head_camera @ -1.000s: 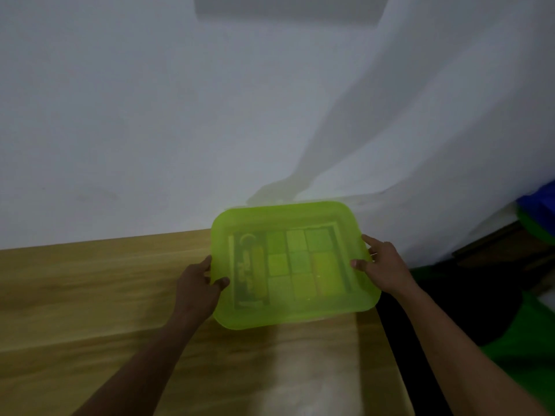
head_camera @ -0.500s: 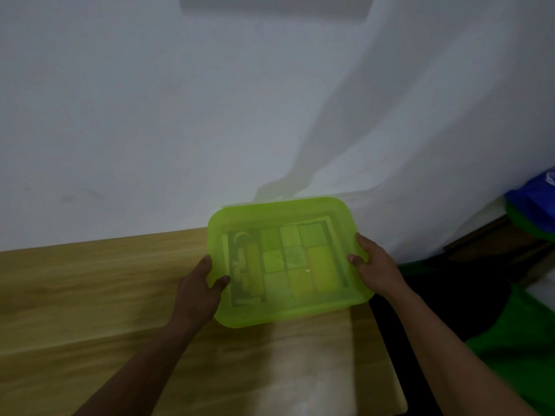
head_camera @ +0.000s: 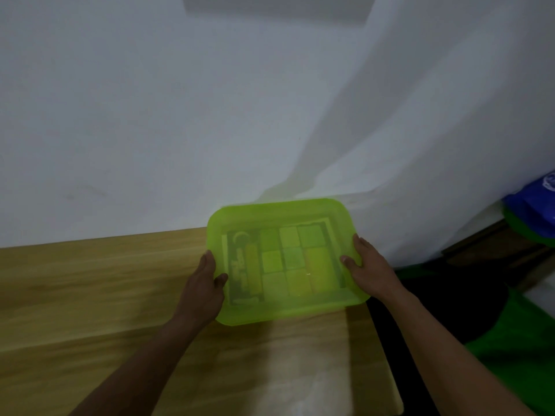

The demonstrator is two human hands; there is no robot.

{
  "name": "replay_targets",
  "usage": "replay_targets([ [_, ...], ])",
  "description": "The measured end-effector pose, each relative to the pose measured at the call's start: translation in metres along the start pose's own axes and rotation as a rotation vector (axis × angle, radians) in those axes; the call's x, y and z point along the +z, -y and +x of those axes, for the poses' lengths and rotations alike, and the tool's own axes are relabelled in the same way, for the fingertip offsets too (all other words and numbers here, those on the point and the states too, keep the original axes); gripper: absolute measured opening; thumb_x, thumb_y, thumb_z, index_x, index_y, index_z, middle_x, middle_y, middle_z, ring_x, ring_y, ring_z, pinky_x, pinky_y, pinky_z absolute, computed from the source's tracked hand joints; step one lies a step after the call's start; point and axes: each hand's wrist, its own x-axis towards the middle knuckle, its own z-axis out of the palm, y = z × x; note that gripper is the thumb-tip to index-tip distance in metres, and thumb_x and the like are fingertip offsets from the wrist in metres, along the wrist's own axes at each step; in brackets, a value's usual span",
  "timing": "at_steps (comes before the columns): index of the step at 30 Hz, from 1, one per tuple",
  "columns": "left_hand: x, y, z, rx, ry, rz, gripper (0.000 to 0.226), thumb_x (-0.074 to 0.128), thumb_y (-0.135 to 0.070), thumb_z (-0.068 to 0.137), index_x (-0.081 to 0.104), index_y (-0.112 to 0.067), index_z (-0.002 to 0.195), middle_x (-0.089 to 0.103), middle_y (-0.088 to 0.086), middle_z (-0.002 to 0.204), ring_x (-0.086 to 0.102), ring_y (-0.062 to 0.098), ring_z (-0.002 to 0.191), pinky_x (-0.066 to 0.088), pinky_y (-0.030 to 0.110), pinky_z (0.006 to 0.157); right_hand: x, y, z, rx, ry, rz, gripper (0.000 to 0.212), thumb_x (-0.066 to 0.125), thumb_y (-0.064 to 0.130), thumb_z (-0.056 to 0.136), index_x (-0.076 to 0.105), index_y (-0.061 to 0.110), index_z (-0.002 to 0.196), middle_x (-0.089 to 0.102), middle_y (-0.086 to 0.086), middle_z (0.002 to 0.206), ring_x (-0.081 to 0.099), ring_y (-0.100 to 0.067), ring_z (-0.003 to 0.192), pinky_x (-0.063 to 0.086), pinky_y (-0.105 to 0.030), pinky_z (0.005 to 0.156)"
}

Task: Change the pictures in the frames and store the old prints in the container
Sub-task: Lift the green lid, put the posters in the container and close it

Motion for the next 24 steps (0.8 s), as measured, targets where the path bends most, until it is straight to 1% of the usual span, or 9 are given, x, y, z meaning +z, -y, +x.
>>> replay_targets([
  [3,0.001,-0.002,0.002,-0.023,0.007,-0.007,0.065,0.05,-0.016,0.098,0.016,-0.007,0.153,0.02,0.01,0.158,0.025,0.028,0.144,0.026,0.033,0.113,0.0,-0.001,0.001,0.014,-0.029,0.013,0.074,0.058,0.037,0.097,0.022,0.011,0.156,0.029,-0.011,0.159,0.03,-0.024,0.145,0.026,-0.031,0.115],
  [5,0.002,-0.002,0.002,-0.019,0.023,0.013,0.065,0.048,-0.016,0.099,0.013,-0.006,0.153,0.017,0.011,0.159,0.024,0.028,0.145,0.026,0.033,0.112,0.0,-0.003,0.001,0.011,-0.046,0.003,0.074,0.059,0.039,0.096,0.024,0.012,0.156,0.032,-0.011,0.158,0.034,-0.025,0.143,0.03,-0.032,0.114],
  [8,0.003,-0.001,0.003,0.006,0.066,0.085,0.066,0.043,-0.019,0.101,0.006,-0.003,0.153,0.006,0.013,0.161,0.02,0.03,0.145,0.027,0.034,0.111,0.002,-0.004,0.0,0.004,-0.021,-0.076,0.073,0.052,0.043,0.099,0.018,0.014,0.158,0.023,-0.009,0.162,0.028,-0.024,0.147,0.028,-0.035,0.115],
  [10,0.004,-0.001,0.003,0.013,0.088,0.129,0.068,0.042,-0.024,0.101,0.003,-0.003,0.153,0.002,0.012,0.161,0.026,0.034,0.143,0.033,0.039,0.108,0.004,-0.003,-0.001,0.026,0.02,-0.125,0.073,0.044,0.046,0.101,0.01,0.017,0.159,0.013,-0.007,0.165,0.025,-0.027,0.148,0.029,-0.039,0.115],
  [12,0.003,-0.001,0.004,0.009,0.091,0.167,0.068,0.041,-0.027,0.101,0.003,-0.004,0.153,0.002,0.012,0.162,0.032,0.037,0.139,0.038,0.043,0.105,0.004,-0.001,-0.001,0.045,0.049,-0.15,0.072,0.04,0.046,0.103,0.006,0.018,0.159,0.007,-0.006,0.166,0.025,-0.028,0.148,0.029,-0.041,0.115],
  [15,0.001,-0.003,0.004,-0.002,0.097,0.192,0.069,0.041,-0.029,0.101,0.003,-0.005,0.153,0.001,0.011,0.162,0.035,0.038,0.138,0.04,0.044,0.103,0.002,0.003,0.003,0.057,0.068,-0.172,0.073,0.04,0.044,0.103,0.003,0.015,0.159,0.006,-0.008,0.166,0.022,-0.028,0.149,0.026,-0.039,0.116],
  [19,0.002,-0.006,0.003,0.0,0.081,0.155,0.069,0.041,-0.027,0.101,0.002,-0.006,0.153,-0.002,0.012,0.161,0.028,0.035,0.142,0.035,0.042,0.106,0.001,0.006,0.004,0.07,0.096,-0.145,0.074,0.04,0.041,0.104,-0.002,0.014,0.158,0.0,-0.009,0.166,0.014,-0.026,0.152,0.019,-0.037,0.119],
  [22,0.001,-0.006,0.002,0.021,0.067,0.138,0.068,0.042,-0.028,0.101,0.005,-0.007,0.154,0.0,0.013,0.161,0.024,0.034,0.144,0.031,0.041,0.11,0.0,0.008,0.003,0.075,0.095,-0.12,0.074,0.039,0.045,0.103,-0.003,0.016,0.158,-0.004,-0.007,0.166,0.01,-0.023,0.152,0.015,-0.035,0.119],
  [24,0.0,-0.005,0.002,0.029,0.072,0.128,0.069,0.042,-0.033,0.101,0.005,-0.007,0.154,0.0,0.013,0.161,0.02,0.032,0.145,0.028,0.039,0.112,0.0,0.009,0.002,0.073,0.083,-0.102,0.077,0.039,0.05,0.102,-0.002,0.017,0.158,-0.004,-0.007,0.166,0.008,-0.022,0.152,0.014,-0.036,0.12],
])
